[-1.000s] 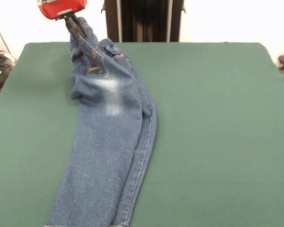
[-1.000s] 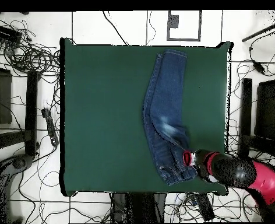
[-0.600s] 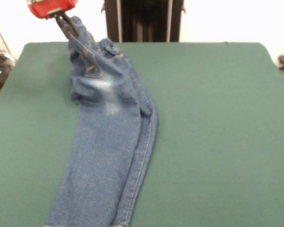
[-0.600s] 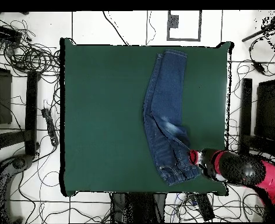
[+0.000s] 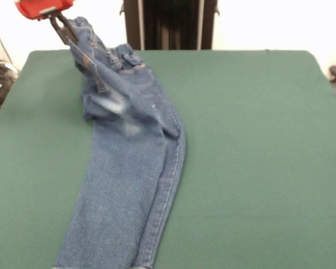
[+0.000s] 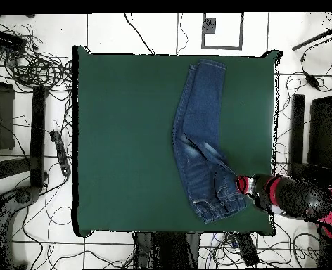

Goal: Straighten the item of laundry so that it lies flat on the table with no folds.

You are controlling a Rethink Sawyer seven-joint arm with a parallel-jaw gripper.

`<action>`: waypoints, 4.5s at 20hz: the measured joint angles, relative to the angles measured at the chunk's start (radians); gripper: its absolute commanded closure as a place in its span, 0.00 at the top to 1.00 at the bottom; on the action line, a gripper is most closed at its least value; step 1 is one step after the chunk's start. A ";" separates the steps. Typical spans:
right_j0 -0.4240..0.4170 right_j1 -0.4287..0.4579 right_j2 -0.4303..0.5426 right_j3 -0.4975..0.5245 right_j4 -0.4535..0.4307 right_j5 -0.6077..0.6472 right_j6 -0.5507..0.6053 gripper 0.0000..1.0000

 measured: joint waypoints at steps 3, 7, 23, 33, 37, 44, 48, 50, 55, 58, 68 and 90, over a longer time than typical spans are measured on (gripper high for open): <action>-0.006 0.009 0.006 -0.013 -0.002 0.007 0.000 0.00; -0.013 0.037 0.020 -0.036 -0.005 0.020 0.000 0.00; -0.024 0.125 0.063 -0.161 -0.026 0.150 -0.007 0.00; -0.084 0.105 0.114 -0.153 -0.099 0.148 -0.016 0.00; -0.154 0.090 0.146 -0.132 -0.124 0.133 -0.016 0.00; -0.250 0.088 0.179 -0.121 -0.158 0.114 -0.016 0.00; -0.284 0.094 0.189 -0.121 -0.165 0.114 -0.016 0.00; -0.287 0.097 0.194 -0.121 -0.170 0.114 -0.016 0.00; -0.286 0.114 0.212 -0.121 -0.200 0.110 -0.016 0.00; -0.286 0.132 0.217 -0.121 -0.219 0.096 -0.016 0.00; -0.314 0.233 0.258 -0.121 -0.297 -0.025 -0.022 0.00; -0.411 0.393 0.332 -0.171 -0.291 -0.032 -0.148 0.00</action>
